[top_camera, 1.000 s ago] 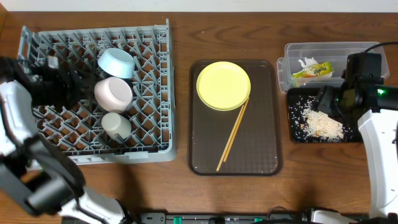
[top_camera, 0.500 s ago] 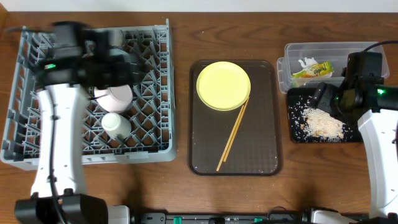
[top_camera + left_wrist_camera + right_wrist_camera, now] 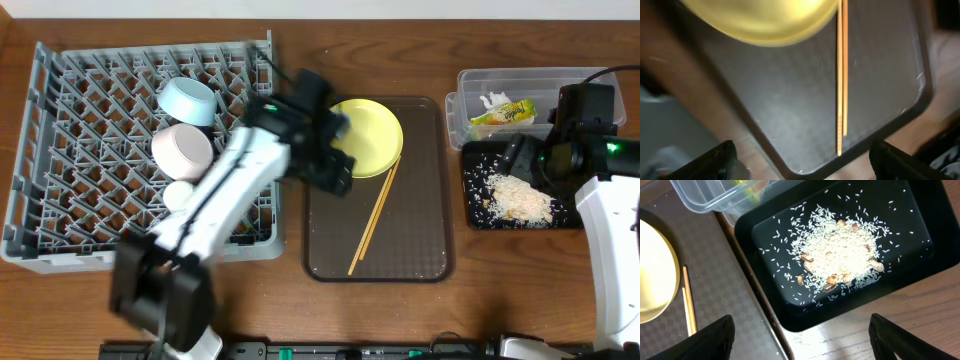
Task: Sort waste into correct bins and load items into the dishwasher rack
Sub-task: 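Reach left gripper to the tray and grasp one wooden chopstick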
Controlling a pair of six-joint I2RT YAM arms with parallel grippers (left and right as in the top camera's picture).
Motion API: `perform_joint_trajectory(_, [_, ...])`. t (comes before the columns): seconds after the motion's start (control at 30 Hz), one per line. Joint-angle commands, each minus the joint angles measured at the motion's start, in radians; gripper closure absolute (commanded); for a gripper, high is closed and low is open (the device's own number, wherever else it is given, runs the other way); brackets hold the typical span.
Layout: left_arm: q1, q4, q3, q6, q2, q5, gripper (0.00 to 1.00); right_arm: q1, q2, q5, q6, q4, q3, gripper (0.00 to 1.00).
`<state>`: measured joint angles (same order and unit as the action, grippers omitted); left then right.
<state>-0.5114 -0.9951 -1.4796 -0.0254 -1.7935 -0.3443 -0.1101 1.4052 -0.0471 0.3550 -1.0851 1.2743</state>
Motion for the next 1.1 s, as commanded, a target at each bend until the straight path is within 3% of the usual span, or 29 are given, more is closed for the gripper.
perform_joint_trajectory(0.0, [-0.061, -0.014, 0.014, 0.012, -0.079, 0.024, 0.14, -0.006, -0.008, 0.003, -0.019, -0.008, 0.006, 0.16])
perform_joint_trajectory(0.33, [-0.19, 0.001, 0.014, 0.011, -0.253, 0.029, 0.14, -0.006, -0.008, 0.003, -0.019, -0.016, 0.006, 0.16])
perform_joint_trajectory(0.43, [-0.209, 0.023, 0.014, -0.056, -0.288, 0.131, 0.15, -0.006, -0.008, 0.003, -0.019, -0.019, 0.006, 0.16])
perform_joint_trajectory(0.53, [-0.219, 0.042, 0.014, -0.067, -0.301, 0.198, 0.15, -0.007, -0.008, 0.002, -0.02, -0.019, 0.006, 0.16])
perform_joint_trajectory(1.07, [-0.265, 0.078, 0.017, -0.107, -0.301, 0.207, 0.16, -0.008, -0.008, 0.002, -0.024, -0.027, 0.006, 0.16])
